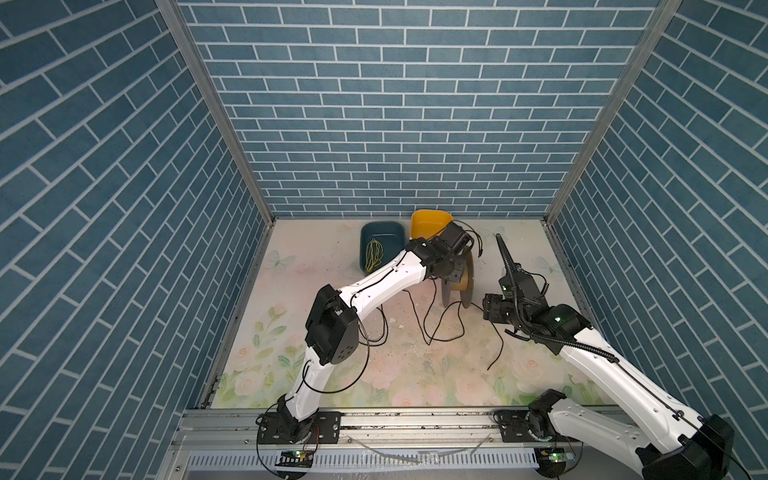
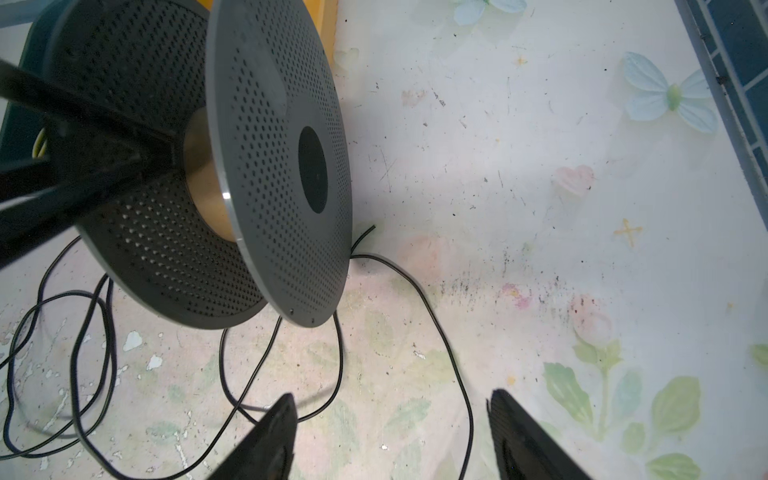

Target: Wrap the cables

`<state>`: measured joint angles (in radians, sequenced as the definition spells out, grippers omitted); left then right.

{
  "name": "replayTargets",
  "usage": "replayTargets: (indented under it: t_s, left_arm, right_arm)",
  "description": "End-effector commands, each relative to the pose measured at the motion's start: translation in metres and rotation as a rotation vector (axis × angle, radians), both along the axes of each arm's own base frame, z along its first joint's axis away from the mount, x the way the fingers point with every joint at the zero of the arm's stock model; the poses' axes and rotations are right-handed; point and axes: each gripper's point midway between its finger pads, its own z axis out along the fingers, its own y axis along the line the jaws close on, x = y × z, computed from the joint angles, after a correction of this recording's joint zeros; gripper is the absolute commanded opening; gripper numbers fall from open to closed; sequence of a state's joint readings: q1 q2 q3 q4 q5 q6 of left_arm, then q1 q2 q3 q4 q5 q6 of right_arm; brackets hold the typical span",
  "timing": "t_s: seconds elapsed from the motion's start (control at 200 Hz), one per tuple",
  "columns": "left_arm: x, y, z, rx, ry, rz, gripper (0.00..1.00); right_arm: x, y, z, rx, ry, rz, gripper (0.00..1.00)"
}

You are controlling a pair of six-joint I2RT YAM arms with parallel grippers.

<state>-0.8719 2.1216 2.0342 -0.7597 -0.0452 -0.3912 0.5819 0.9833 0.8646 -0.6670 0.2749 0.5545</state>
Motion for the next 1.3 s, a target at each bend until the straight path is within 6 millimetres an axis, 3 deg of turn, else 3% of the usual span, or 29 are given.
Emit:
replayTargets:
  t_s: [0.0,0.23,0.565,0.95,1.18,1.29]
  left_arm:
    - [-0.002,0.007,0.003,0.054,-0.018,0.001,0.27]
    - [-0.006,0.01,0.008,0.07,-0.028,-0.01,0.05]
    - [-0.014,0.022,0.039,0.097,-0.074,-0.007,0.0]
    - [-0.025,0.073,0.059,0.206,-0.087,0.055,0.0]
    - [-0.035,0.114,0.105,0.114,-0.137,0.111,0.0]
    - [-0.042,0.137,0.116,0.109,-0.15,0.139,0.0]
  right_arm:
    - [-0.001,-0.007,-0.006,0.006,0.002,-0.049,0.73]
    - [0.002,-0.006,-0.011,0.001,0.01,-0.05,0.73]
    - [0.012,0.002,-0.022,0.015,0.028,-0.04,0.7]
    - [0.029,0.025,-0.046,0.045,0.081,0.002,0.67]
    - [0.052,0.059,-0.057,0.096,0.113,0.083,0.65]
    - [0.065,0.072,-0.062,0.108,0.123,0.104,0.65]
